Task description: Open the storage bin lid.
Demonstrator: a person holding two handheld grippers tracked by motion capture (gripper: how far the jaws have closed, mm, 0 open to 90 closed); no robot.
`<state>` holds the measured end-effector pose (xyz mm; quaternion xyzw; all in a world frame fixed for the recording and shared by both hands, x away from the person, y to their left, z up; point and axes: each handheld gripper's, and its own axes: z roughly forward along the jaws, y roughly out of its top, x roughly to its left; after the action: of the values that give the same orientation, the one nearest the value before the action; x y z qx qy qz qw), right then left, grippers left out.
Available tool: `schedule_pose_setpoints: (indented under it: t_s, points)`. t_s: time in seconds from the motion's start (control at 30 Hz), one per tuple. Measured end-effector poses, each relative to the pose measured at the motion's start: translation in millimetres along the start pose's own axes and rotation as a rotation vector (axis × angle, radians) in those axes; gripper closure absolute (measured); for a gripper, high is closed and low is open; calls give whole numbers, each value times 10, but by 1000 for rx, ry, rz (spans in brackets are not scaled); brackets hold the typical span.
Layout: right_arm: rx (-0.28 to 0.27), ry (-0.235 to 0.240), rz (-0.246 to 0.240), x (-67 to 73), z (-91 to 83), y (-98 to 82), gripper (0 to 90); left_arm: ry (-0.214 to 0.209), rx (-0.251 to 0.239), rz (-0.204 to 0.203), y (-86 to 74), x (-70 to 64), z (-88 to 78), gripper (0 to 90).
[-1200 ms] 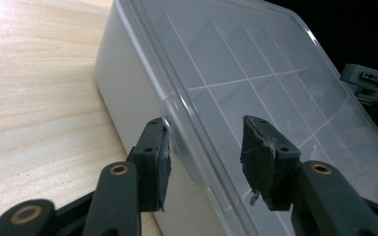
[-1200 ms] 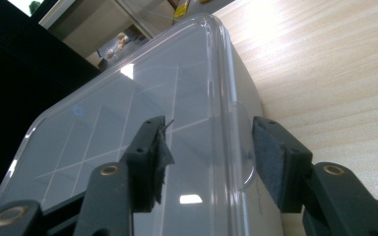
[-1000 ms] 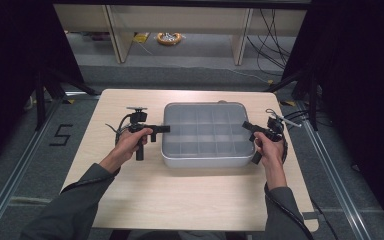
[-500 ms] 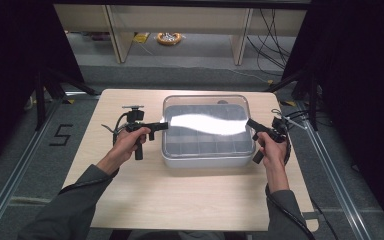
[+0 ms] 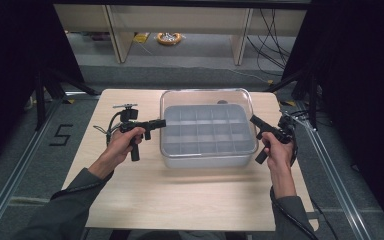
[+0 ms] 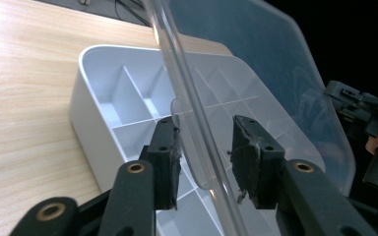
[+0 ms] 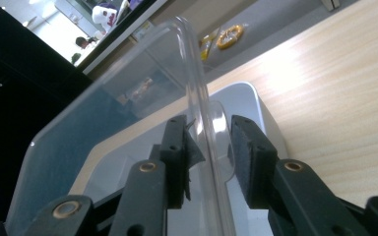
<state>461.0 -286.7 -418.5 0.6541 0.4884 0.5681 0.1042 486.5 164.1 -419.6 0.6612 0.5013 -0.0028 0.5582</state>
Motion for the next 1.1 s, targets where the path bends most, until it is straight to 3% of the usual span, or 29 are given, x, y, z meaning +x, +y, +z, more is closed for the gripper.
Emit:
schedule_pose_setpoints:
  t_s: [0.07, 0.13, 0.17, 0.33, 0.43, 0.5, 0.57, 0.63, 0.67, 0.87, 0.9, 1.03, 1.1]
  points:
    - [-4, 3, -15, 17, -32, 4, 692, -22, -2, -4, -4, -26, -42, 616]
    - [-1, 12, 34, 64, -64, -1, 693, -25, -4, 9, -17, -55, -65, 621]
    - [-9, 17, 11, 60, -77, 2, 693, -21, -1, 9, -26, -74, -80, 624]
    - [-12, 38, 29, 120, -186, 3, 693, -32, -6, 28, -80, -125, -164, 641]
    - [-27, 51, -6, 123, -245, -6, 692, -40, -11, 24, -108, -178, -211, 640]
    - [-23, 52, 19, 146, -271, -17, 692, -48, 3, 47, -120, -181, -242, 639]
    - [-48, 68, -12, 126, -314, -46, 691, -49, -13, 43, -156, -226, -282, 639]
    - [-39, 73, 7, 141, -346, -59, 692, -49, -17, 42, -169, -243, -298, 639]
    - [-62, 83, -31, 121, -374, -86, 691, -59, -20, 46, -196, -262, -329, 643]
    - [-61, 86, -21, 131, -466, -172, 692, -62, -17, 72, -259, -285, -370, 645]
    - [-72, 86, -51, 121, -496, -200, 692, -60, -18, 65, -271, -289, -373, 645]
    - [-81, 102, -38, 134, -561, -265, 690, -62, -12, 72, -316, -293, -402, 646]
    - [-85, 95, -61, 117, -564, -273, 690, -63, -9, 68, -329, -295, -412, 648]
